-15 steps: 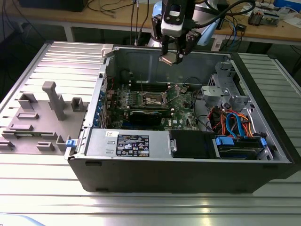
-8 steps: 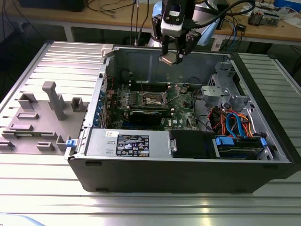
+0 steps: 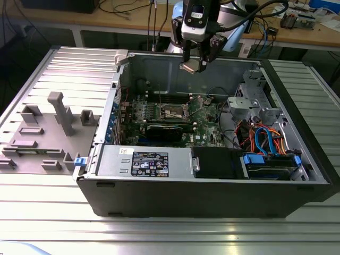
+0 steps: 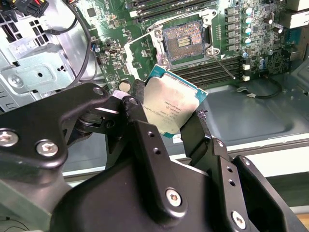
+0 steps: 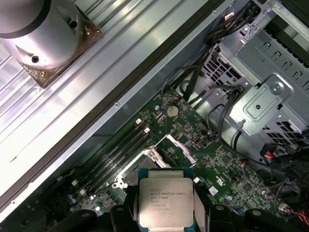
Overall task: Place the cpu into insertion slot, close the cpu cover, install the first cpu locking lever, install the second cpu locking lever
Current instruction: 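Place the cpu into insertion slot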
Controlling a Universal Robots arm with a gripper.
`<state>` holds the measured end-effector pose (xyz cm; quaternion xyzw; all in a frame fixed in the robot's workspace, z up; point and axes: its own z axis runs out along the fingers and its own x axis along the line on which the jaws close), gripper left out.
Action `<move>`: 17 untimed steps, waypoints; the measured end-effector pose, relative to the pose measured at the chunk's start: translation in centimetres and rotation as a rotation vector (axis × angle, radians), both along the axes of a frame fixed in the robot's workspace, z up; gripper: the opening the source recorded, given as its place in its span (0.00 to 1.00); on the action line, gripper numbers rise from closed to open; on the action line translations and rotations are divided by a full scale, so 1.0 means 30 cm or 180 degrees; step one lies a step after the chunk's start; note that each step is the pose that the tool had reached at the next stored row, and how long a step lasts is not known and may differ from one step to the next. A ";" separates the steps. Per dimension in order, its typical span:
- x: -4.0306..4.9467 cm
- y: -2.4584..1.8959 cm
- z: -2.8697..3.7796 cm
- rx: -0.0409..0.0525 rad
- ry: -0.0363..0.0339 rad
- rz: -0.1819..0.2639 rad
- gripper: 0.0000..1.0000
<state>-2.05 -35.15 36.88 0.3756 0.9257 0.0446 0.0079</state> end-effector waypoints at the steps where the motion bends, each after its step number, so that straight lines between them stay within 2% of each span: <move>1: 0.000 0.000 0.000 0.0000 0.0000 -0.0009 0.54; 7: -0.001 0.000 0.000 0.0000 0.0000 -0.0151 0.54; 17: -0.013 0.000 -0.001 0.0000 0.0000 -0.0227 0.54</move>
